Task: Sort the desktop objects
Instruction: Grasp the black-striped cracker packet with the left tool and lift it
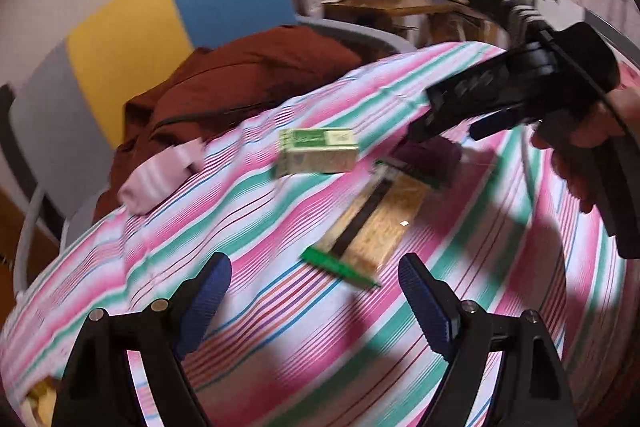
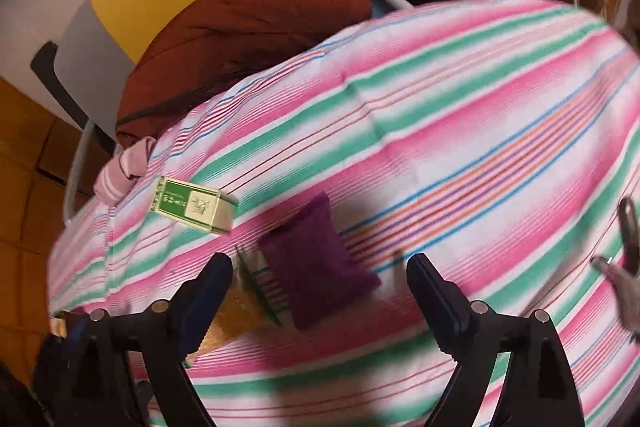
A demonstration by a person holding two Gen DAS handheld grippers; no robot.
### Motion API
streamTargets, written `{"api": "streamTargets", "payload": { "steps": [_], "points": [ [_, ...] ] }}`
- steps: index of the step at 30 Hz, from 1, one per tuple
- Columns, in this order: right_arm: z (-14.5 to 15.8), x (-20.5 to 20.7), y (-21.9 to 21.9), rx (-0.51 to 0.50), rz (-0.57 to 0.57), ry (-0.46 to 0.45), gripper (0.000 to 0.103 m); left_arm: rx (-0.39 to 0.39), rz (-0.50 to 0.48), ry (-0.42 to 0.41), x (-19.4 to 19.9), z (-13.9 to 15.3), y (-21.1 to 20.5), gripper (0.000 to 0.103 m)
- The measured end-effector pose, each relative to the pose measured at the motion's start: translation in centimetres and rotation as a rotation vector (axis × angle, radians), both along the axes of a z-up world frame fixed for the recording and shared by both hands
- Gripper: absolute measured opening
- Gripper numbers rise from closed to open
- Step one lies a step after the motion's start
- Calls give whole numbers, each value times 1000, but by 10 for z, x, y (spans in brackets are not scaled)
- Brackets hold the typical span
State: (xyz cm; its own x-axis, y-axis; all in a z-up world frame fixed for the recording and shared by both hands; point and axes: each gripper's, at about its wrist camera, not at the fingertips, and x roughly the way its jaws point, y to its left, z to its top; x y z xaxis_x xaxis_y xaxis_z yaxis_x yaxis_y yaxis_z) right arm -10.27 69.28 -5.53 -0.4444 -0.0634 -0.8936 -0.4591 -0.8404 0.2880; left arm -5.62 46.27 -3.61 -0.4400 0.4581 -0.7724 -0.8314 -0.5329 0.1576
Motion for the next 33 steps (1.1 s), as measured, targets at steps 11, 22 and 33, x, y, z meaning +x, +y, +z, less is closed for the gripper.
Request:
{"api": "streamTargets", "payload": {
  "steps": [11, 22, 33],
  "points": [
    [-15, -11, -8, 83, 65, -102, 53, -14, -48, -79, -16, -17, 32, 87],
    [-15, -2, 2, 83, 31, -127, 53, -59, -91, -52, -23, -30, 69, 87],
    [-15, 1, 7, 62, 20, -123, 54, 13, -17, -145, -22, -52, 59, 87]
  ]
}}
